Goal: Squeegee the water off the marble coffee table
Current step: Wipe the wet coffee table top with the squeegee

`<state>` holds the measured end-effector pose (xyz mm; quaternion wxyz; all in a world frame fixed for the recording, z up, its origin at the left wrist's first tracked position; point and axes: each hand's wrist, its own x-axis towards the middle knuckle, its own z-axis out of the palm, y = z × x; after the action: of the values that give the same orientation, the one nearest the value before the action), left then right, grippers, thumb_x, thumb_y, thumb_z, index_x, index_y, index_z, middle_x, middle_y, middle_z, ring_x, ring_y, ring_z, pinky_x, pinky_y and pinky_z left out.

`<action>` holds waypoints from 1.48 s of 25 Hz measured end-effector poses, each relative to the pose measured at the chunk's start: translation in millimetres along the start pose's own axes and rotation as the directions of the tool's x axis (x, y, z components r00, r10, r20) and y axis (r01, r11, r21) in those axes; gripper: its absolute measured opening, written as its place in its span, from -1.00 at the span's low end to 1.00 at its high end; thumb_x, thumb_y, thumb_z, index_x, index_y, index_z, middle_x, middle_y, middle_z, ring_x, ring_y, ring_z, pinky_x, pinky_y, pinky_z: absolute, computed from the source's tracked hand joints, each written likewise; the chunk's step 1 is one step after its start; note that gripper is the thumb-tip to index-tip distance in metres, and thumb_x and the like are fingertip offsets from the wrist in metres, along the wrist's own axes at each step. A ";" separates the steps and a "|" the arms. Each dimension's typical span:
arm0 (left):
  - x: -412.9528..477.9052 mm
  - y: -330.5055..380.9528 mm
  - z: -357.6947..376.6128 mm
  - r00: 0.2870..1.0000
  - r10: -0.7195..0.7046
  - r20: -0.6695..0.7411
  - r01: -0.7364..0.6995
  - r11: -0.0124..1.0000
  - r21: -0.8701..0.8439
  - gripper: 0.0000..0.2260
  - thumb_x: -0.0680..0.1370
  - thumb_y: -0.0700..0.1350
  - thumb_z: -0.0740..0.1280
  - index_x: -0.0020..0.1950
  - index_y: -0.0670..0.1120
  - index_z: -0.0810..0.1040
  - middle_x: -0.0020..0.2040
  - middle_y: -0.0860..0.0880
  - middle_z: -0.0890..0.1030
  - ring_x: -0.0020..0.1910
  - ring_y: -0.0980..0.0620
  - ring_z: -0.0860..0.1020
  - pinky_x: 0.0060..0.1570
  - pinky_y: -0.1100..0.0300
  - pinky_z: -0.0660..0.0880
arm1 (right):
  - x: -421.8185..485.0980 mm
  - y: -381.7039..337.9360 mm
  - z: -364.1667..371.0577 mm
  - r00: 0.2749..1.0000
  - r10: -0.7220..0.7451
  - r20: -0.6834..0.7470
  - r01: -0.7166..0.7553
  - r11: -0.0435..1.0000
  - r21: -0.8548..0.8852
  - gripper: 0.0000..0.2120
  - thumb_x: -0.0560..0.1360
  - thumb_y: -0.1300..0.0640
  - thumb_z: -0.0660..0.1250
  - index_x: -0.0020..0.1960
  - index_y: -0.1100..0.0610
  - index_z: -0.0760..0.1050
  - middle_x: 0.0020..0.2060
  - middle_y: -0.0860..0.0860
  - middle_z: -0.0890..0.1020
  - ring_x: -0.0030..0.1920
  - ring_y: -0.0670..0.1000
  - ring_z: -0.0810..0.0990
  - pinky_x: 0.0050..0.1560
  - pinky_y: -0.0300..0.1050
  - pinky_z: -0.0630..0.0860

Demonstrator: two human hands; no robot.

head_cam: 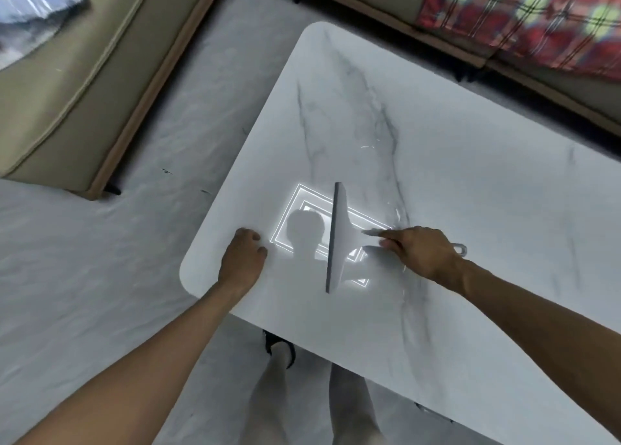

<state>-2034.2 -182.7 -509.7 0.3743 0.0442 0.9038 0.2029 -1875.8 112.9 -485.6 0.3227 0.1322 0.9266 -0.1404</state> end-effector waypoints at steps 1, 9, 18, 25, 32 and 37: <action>3.4 15.7 6.6 0.999 0.036 0.018 -0.036 0.999 0.008 -0.79 0.59 -0.13 0.24 0.20 -0.15 0.47 0.23 -0.12 0.51 0.13 -0.10 0.53 0.13 0.07 0.46 | -12.4 25.0 -3.6 0.997 0.080 -0.019 -0.080 0.997 -0.004 -0.60 0.60 -0.24 -0.07 0.34 -0.31 0.37 0.01 -0.01 0.67 -0.01 0.11 0.63 -0.09 -0.04 0.47; 39.4 68.6 26.0 0.995 -0.034 -0.096 0.032 0.999 -0.022 -0.50 0.52 -0.23 0.24 0.46 -0.15 0.24 0.50 -0.12 0.27 0.41 -0.14 0.36 0.30 0.06 0.36 | 3.3 53.7 -39.5 0.979 0.014 -0.203 -0.008 1.000 0.027 -0.63 0.59 -0.24 -0.08 0.17 -0.19 0.44 -0.14 -0.07 0.68 -0.12 0.13 0.63 -0.24 -0.06 0.39; 70.1 25.7 -14.3 0.976 -0.178 -0.124 0.186 0.981 0.053 -0.43 0.58 -0.21 0.17 0.56 -0.17 0.04 0.58 -0.11 0.10 0.54 -0.10 0.14 0.46 0.05 0.13 | 168.3 -95.4 -62.7 0.901 -0.431 -0.042 0.426 0.899 -0.099 -0.69 0.63 -0.11 0.04 0.16 -0.07 0.50 -0.06 0.11 0.65 -0.04 0.20 0.60 -0.18 -0.09 0.24; 81.1 94.5 8.8 0.996 0.083 -0.026 -0.077 0.979 0.190 -0.42 0.50 -0.20 0.29 0.47 -0.21 0.16 0.47 -0.20 0.21 0.46 -0.19 0.21 0.38 -0.01 0.25 | 130.8 57.5 -83.5 0.986 -0.019 -0.163 0.037 0.994 0.103 -0.63 0.61 -0.20 -0.03 0.29 -0.25 0.43 -0.01 0.04 0.68 0.00 0.16 0.60 -0.06 -0.04 0.43; 112.5 167.6 49.2 0.989 0.148 0.024 -0.136 0.823 0.551 0.18 0.32 0.23 0.50 0.55 -0.19 -0.28 0.51 -0.42 -0.23 0.48 -0.48 -0.21 0.49 -0.24 -0.11 | 30.8 150.4 -84.3 0.941 0.293 -0.168 -0.270 0.952 0.146 -0.56 0.59 -0.26 -0.12 0.12 -0.14 0.47 -0.20 0.02 0.66 -0.17 0.19 0.57 -0.13 0.00 0.48; 134.3 164.0 61.0 0.997 0.074 0.038 -0.083 0.826 0.558 0.26 0.25 0.25 0.53 0.55 -0.19 -0.30 0.49 -0.46 -0.24 0.45 -0.55 -0.17 0.45 -0.31 -0.05 | 140.2 109.3 -149.3 0.918 0.285 -0.276 -0.181 0.920 0.348 -0.62 0.61 -0.15 0.03 0.34 -0.06 0.37 0.11 0.15 0.64 0.13 0.29 0.54 0.13 0.08 0.42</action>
<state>-2099.8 18.7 -571.4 0.3432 0.1902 0.9182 -0.0551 -2029.0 287.3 -481.4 0.1565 0.3140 0.9094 -0.2233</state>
